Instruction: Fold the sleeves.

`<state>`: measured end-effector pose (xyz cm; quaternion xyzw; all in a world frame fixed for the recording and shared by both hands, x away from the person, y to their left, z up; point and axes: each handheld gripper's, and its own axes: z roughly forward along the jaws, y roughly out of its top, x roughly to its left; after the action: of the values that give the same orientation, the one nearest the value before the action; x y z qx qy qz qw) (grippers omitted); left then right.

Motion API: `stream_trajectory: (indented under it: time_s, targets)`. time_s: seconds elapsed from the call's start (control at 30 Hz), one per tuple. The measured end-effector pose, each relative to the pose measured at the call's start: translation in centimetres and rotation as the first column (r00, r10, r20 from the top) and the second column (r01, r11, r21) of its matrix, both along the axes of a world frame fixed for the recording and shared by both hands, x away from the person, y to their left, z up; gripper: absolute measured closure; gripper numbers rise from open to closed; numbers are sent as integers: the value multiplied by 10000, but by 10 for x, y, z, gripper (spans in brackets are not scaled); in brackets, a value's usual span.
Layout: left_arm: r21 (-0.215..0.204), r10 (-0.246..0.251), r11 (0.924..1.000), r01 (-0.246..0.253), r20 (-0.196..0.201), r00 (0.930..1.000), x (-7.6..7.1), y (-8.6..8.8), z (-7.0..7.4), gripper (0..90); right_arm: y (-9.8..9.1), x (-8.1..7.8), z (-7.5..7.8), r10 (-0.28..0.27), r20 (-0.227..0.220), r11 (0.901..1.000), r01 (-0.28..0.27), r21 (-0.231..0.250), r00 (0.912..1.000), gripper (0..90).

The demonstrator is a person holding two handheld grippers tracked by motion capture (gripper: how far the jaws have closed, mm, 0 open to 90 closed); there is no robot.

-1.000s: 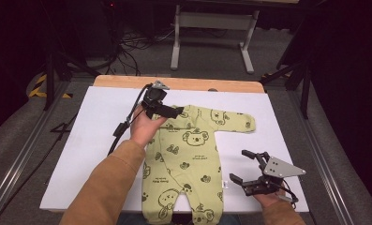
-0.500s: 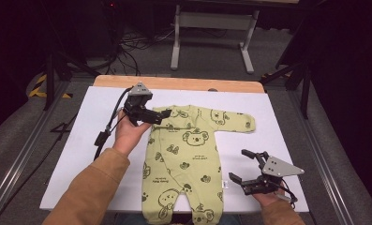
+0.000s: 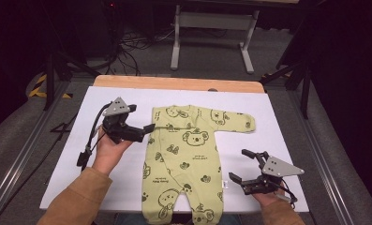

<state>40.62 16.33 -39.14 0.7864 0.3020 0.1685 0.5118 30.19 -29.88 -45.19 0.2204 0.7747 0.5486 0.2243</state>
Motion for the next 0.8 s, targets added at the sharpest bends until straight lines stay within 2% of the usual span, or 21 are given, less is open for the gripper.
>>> stream_trajectory:
  time_s: [0.03, 0.1, 0.23, 0.37, 0.4, 0.43, 0.47, 0.5, 0.53, 0.67, 0.8]
  targets:
    - [312, 96, 9995, -99, 119, 9999, -8, 4, -3, 1, 0, 0, 0, 2, -17, 10000, -2, -27, 10000, 91]
    - [454, 136, 9989, -147, 233, 9996, -17, 8, -7, 1, 0, 1, 0, -10, -32, 10000, 10, -23, 10000, 92]
    - [330, 83, 9994, -88, 142, 9999, -30, 14, -16, 1, 0, 1, 0, -22, -17, 10000, 22, -10, 10000, 91]
    - [497, 111, 9987, -122, 217, 9997, -38, 19, -24, 1, 0, 1, 0, -6, -16, 10000, 6, -23, 10000, 93]
    - [427, 257, 9987, -272, 341, 9991, -42, 23, -29, 1, 0, 1, 0, -10, -24, 10000, 10, -34, 10000, 93]
    - [62, 330, 9994, -333, 393, 9987, -45, 27, -34, 1, 0, 1, 0, -13, -22, 10000, 13, -49, 10000, 93]
    - [-88, 278, 9996, -275, 315, 9991, -46, 28, -37, 1, 0, 1, 0, 1, 0, 10000, -1, -16, 10000, 93]
    - [12, 250, 9997, -250, 58, 9997, -46, 30, -39, 1, 0, 1, 1, 4, 5, 10000, -4, -8, 10000, 93]
    - [5, 324, 9995, -324, -23, 9995, -46, 32, -40, 1, 0, 1, 1, -18, 21, 10000, 18, -43, 10000, 93]
    - [-765, 301, 9966, -306, -80, 9995, -50, 40, -43, 1, 1, 0, 1, -9, 2, 10000, 9, -33, 10000, 93]
    - [-687, 332, 9971, -331, -4, 9994, -51, 41, -45, 1, 0, 0, 1, -16, -3, 10000, 16, -49, 10000, 93]
